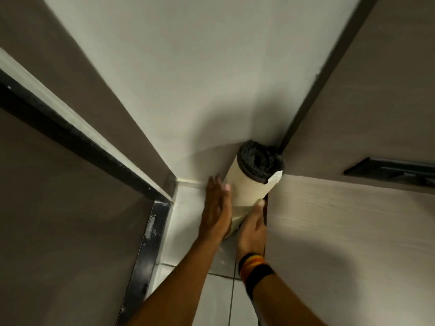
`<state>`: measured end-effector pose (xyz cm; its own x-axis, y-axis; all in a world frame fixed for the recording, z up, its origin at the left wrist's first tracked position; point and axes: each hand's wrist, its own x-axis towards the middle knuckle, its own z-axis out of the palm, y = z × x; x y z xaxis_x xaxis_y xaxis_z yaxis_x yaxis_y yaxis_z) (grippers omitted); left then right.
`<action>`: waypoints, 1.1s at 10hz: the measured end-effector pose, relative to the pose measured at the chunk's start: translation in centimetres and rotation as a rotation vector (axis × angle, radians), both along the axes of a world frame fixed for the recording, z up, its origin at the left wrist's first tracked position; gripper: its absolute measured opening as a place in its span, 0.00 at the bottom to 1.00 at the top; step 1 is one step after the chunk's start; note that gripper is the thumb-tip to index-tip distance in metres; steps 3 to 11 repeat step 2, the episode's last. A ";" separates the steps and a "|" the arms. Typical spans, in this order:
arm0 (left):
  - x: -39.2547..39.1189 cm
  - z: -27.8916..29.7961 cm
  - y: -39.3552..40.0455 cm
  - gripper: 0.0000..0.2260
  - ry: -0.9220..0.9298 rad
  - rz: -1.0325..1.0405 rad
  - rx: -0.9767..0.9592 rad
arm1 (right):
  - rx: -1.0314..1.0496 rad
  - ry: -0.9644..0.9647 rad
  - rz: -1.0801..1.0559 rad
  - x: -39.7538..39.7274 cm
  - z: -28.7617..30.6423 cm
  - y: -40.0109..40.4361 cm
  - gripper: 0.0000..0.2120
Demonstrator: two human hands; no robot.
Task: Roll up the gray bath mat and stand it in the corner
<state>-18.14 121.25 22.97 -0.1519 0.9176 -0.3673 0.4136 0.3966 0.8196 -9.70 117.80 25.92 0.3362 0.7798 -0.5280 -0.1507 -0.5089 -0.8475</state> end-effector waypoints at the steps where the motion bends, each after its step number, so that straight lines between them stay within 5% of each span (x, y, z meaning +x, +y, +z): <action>1: -1.9 2.8 -1.2 0.30 0.416 -0.134 0.301 | 0.417 -0.642 0.370 0.3 3.5 -1.8 0.33; 2: -2.4 9.3 -0.8 0.30 0.603 -0.152 0.584 | 0.723 -1.026 0.526 2.2 9.6 1.8 0.30; 11: -2.4 9.3 -0.8 0.30 0.603 -0.152 0.584 | 0.723 -1.026 0.526 2.2 9.6 1.8 0.30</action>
